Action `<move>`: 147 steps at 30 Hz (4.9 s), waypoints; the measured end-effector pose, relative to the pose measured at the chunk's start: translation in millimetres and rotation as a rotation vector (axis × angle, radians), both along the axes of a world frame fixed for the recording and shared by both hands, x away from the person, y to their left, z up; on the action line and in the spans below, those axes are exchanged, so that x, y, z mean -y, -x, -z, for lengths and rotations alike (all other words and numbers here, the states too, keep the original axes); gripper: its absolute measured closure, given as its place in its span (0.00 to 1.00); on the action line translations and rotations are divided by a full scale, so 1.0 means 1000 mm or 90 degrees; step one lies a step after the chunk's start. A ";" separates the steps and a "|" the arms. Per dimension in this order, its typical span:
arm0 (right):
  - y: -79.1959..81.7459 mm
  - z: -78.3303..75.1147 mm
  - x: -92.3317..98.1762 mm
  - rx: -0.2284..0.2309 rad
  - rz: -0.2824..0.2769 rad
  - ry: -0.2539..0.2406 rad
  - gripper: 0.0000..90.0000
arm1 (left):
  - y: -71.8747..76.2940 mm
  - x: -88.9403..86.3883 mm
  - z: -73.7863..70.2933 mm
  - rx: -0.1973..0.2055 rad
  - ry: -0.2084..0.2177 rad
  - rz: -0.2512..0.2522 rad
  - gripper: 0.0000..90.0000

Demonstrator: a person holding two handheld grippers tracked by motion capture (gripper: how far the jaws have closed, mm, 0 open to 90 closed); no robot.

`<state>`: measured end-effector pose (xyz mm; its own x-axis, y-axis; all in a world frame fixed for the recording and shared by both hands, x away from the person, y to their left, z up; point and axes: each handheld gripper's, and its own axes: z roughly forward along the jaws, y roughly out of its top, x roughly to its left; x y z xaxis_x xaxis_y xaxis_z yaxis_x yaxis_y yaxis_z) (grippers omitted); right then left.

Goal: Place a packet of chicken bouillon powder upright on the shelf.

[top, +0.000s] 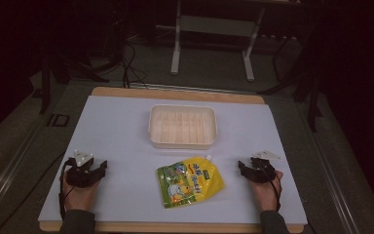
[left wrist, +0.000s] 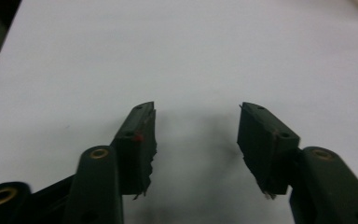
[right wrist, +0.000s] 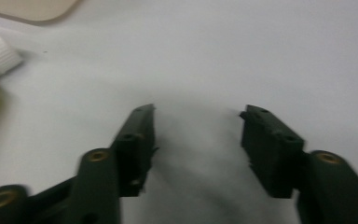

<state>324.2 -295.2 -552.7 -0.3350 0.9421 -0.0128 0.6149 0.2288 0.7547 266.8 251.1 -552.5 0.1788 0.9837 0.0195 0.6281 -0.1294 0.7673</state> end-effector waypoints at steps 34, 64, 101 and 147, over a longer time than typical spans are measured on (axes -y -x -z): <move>0.026 -0.031 -0.007 -0.093 -0.127 -0.128 0.61 | 0.002 0.003 0.001 0.009 -0.004 0.064 0.67; 0.035 -0.015 -0.056 -0.167 -0.202 -0.205 0.50 | 0.002 0.005 0.001 0.011 -0.016 0.051 0.64; 0.018 -0.020 -0.099 -0.199 -0.249 -0.158 0.99 | 0.002 0.006 0.001 0.010 -0.025 0.053 0.64; 0.017 -0.107 -0.142 -0.139 -0.380 -0.295 1.00 | 0.003 0.007 0.001 0.019 -0.030 0.042 0.62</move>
